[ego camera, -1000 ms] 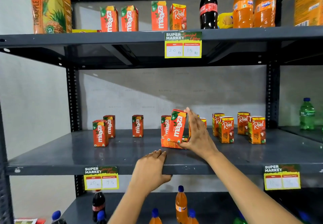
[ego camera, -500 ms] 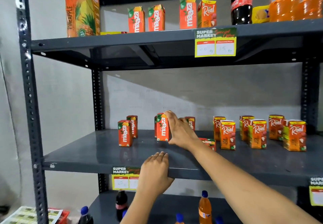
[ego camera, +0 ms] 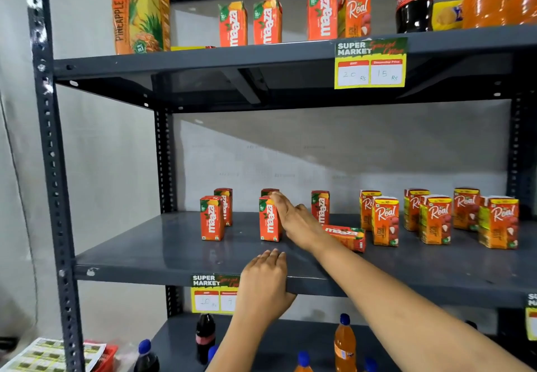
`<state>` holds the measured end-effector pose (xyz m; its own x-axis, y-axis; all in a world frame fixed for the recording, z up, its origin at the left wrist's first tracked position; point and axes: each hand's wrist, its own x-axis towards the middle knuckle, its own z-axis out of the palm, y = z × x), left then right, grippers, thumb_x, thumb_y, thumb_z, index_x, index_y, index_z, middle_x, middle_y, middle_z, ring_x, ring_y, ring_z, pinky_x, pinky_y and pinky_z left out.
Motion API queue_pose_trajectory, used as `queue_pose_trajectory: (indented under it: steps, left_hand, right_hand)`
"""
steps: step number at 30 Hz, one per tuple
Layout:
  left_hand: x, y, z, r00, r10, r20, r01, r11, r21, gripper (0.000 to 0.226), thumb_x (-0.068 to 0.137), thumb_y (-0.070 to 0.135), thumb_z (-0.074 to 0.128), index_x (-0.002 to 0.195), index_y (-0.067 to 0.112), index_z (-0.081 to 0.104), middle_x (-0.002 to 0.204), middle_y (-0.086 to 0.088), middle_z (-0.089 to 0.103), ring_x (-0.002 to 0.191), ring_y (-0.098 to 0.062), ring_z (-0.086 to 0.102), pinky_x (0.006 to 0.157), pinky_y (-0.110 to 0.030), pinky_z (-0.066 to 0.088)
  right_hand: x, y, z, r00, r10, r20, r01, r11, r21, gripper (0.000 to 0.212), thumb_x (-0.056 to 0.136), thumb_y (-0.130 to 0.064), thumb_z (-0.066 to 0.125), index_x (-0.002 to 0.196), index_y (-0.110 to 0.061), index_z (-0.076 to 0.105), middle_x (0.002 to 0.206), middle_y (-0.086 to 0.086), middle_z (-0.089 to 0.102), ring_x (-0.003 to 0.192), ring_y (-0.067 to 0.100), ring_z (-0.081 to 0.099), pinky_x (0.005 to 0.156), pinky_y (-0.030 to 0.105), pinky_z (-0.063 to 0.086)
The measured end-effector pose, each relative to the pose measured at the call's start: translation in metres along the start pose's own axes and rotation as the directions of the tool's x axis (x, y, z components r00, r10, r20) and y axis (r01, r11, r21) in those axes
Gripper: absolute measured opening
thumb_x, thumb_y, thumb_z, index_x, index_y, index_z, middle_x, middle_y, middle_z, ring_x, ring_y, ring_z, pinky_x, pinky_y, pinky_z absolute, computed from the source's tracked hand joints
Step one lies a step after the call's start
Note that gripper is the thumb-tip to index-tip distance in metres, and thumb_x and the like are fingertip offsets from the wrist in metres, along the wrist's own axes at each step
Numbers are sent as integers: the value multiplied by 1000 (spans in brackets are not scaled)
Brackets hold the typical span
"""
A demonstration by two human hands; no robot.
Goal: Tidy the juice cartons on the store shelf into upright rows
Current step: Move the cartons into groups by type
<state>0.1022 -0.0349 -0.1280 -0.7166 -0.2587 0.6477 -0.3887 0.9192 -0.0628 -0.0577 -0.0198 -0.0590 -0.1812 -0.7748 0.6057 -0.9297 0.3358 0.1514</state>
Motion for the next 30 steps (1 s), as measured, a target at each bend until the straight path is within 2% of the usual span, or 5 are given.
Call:
queue_pose_trajectory:
  steps: [7,11,20,25,30]
  left_hand:
    - [4,-6,5,1000,5,14,-5,1000,-9,68,78,47,54,137,17,39,146,-1,42,133,-17,38,110,-29,27]
    - [15,6,7,996,59,60,-58,998,-14,83,69,58,55,140,19,33,146,1,41,133,-16,35,113,-36,25]
    - [18,34,21,997,71,-9,-72,997,-36,78,70,61,51,137,22,40,143,2,47,127,-15,45,105,-29,36]
    - [18,35,18,998,58,-5,-59,997,-46,79,69,63,51,137,23,41,143,2,47,127,-15,45,105,-29,36]
    - [19,37,19,998,57,0,-57,998,-32,78,71,64,52,136,23,42,143,2,47,127,-15,45,105,-30,37]
  right_hand:
    - [-44,46,-46,964,225,142,-227,974,-7,103,72,-44,73,147,-12,11,146,15,40,129,31,44,104,44,37]
    - [-76,82,-72,699,474,535,-471,869,-153,83,79,-51,65,142,-9,31,141,12,48,120,28,51,94,37,45]
    - [-94,84,-50,765,556,325,-637,725,261,59,68,-47,78,113,-15,57,110,1,62,96,16,57,75,28,45]
    - [-88,79,-43,715,668,209,-463,228,856,31,80,-29,73,107,-20,60,114,5,64,101,16,57,92,38,50]
    - [-79,66,-54,662,604,445,-160,-466,870,25,86,-44,61,104,-26,57,110,5,64,103,27,61,82,43,52]
